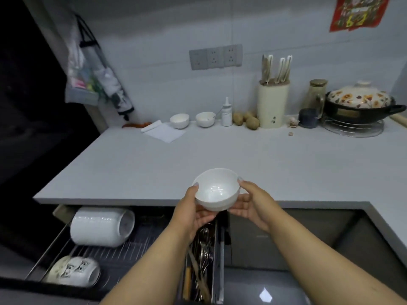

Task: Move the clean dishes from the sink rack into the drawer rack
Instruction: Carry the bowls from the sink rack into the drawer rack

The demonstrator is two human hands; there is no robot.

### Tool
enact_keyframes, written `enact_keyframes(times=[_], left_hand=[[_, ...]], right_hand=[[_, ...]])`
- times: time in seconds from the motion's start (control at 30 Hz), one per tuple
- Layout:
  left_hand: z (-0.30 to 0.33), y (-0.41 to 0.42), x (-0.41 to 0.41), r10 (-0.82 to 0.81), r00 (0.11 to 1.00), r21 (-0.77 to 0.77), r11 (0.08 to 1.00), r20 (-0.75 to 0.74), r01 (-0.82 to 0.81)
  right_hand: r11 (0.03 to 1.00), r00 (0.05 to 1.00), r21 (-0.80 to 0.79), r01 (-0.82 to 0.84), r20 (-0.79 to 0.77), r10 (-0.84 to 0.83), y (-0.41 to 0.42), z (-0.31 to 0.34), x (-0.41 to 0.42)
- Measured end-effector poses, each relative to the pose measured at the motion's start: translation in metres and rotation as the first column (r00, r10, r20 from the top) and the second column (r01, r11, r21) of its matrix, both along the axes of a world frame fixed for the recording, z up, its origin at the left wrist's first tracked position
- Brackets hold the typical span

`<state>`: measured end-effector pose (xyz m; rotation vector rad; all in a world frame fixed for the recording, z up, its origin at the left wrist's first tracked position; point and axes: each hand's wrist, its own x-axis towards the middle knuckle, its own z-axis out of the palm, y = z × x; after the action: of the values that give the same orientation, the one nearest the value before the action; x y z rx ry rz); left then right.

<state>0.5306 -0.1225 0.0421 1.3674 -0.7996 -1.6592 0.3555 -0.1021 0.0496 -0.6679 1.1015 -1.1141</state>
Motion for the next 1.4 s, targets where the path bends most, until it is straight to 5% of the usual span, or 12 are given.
enact_keyframes(times=[0.23,0.63,0.97,1.2,1.4], left_hand=[[-0.007,0.023,0.113,0.121,0.991,-0.022,0.993,0.059,-0.12],[-0.025,0.051,0.268,0.309,0.924,0.01,0.948,0.225,-0.319],[-0.064,0.05,0.35,0.385,0.699,-0.16,0.916,0.602,-0.367],[-0.093,0.042,0.399,0.103,0.44,0.001,0.973,0.892,-0.231],[-0.121,0.029,0.423,-0.06,0.306,0.109,0.983,0.95,-0.149]], right_hand=[[0.986,0.981,0.069,-0.153,0.13,0.143,-0.006,-0.014,0.113],[0.957,0.968,0.145,-0.249,0.015,0.25,-0.014,-0.045,0.263],[0.931,0.939,0.24,-0.274,-0.143,0.313,-0.052,-0.095,0.329],[0.892,0.873,0.347,-0.288,-0.288,0.394,-0.086,-0.136,0.38],[0.86,0.831,0.436,-0.263,-0.351,0.432,-0.109,-0.19,0.413]])
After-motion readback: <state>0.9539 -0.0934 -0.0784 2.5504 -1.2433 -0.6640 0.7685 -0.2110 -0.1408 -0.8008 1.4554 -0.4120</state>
